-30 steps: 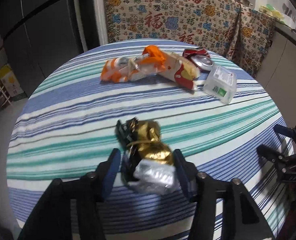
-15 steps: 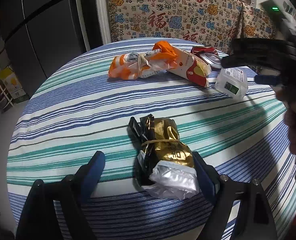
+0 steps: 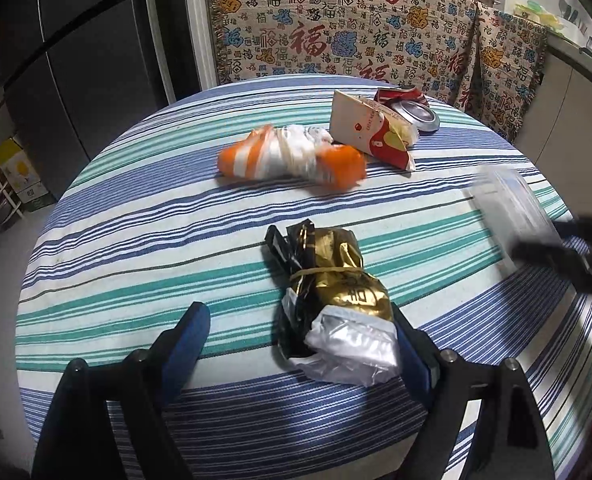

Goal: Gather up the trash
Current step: 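Grasp the gold-wrapped snack with the left tool while the right tool grasps the clear plastic box, then carry the gold snack and clear box over the blue wastebasket with both tools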

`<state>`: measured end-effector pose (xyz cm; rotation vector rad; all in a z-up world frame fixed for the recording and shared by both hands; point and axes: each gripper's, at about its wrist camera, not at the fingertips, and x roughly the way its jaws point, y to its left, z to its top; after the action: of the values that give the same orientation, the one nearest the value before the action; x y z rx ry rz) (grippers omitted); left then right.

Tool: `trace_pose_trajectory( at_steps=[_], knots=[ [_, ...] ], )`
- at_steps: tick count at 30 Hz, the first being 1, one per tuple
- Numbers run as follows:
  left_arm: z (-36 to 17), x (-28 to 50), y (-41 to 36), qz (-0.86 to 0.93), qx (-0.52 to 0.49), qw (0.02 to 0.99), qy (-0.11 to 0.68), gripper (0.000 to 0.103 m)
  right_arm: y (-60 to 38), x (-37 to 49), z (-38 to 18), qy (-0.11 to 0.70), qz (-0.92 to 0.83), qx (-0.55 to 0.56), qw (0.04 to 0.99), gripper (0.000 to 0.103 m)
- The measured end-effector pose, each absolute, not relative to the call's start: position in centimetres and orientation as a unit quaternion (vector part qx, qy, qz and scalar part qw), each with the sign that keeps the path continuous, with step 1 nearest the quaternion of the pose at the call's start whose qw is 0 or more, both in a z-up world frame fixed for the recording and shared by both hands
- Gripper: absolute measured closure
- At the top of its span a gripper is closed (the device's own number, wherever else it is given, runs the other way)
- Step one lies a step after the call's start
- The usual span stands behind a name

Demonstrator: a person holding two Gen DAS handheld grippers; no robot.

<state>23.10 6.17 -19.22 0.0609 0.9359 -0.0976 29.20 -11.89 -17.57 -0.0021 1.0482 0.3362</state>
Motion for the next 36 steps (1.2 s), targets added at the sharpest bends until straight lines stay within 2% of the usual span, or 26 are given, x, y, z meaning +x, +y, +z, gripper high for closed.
trace_pose_trajectory(
  at_steps=[3,4,5,7,10,13,17,24,26,27,28,29,36],
  knots=[
    [-19.2,22.8,6.2,-0.046,0.032,0.889,0.455,0.011,-12.7,26.8,-17.9,0.497,0.160,-0.008,0.853,0.028],
    [-19.3,22.7,6.3,-0.046,0.032,0.888,0.457,0.011,-12.7,26.3,-17.9,0.492,0.155,-0.012,0.857,0.025],
    [-19.3,22.8,6.4,-0.047,0.033,0.887,0.459,0.011,-12.6,25.8,-18.1,0.489,0.148,-0.020,0.859,0.016],
    [-19.3,22.8,6.6,-0.047,0.032,0.884,0.464,0.011,-12.4,25.2,-18.3,0.483,0.138,-0.036,0.864,0.014],
    [-19.2,22.6,7.1,-0.049,0.032,0.878,0.475,0.011,-12.0,25.1,-18.7,0.482,0.124,-0.053,0.866,0.005],
    [-18.8,22.4,7.9,-0.061,0.020,0.865,0.498,0.011,-12.5,25.2,-18.6,0.491,0.120,-0.050,0.861,0.005],
    [-17.4,22.4,9.2,-0.114,-0.057,0.865,0.485,0.011,-13.7,25.2,-17.4,0.499,0.130,-0.019,0.857,0.006],
    [-17.3,23.9,6.8,-0.108,-0.024,0.871,0.479,0.011,-13.4,28.9,-15.1,0.539,0.115,-0.006,0.835,0.006],
    [-17.5,24.2,6.6,-0.100,-0.017,0.869,0.484,0.014,-12.8,30.1,-15.5,0.553,0.102,-0.016,0.826,0.010],
    [-17.5,24.3,6.6,-0.097,-0.016,0.869,0.485,0.019,-12.8,30.5,-15.6,0.557,0.098,-0.015,0.825,0.015],
    [-17.6,24.3,6.7,-0.095,-0.016,0.868,0.487,0.039,-12.8,30.9,-15.9,0.562,0.097,-0.009,0.821,0.020],
    [-17.8,24.3,6.7,-0.100,-0.018,0.864,0.493,0.054,-12.7,31.3,-16.2,0.569,0.103,-0.001,0.816,0.034],
    [-16.5,23.7,7.1,-0.108,-0.041,0.876,0.468,0.058,-13.2,29.2,-14.2,0.541,0.114,0.007,0.833,0.035]
  ],
)
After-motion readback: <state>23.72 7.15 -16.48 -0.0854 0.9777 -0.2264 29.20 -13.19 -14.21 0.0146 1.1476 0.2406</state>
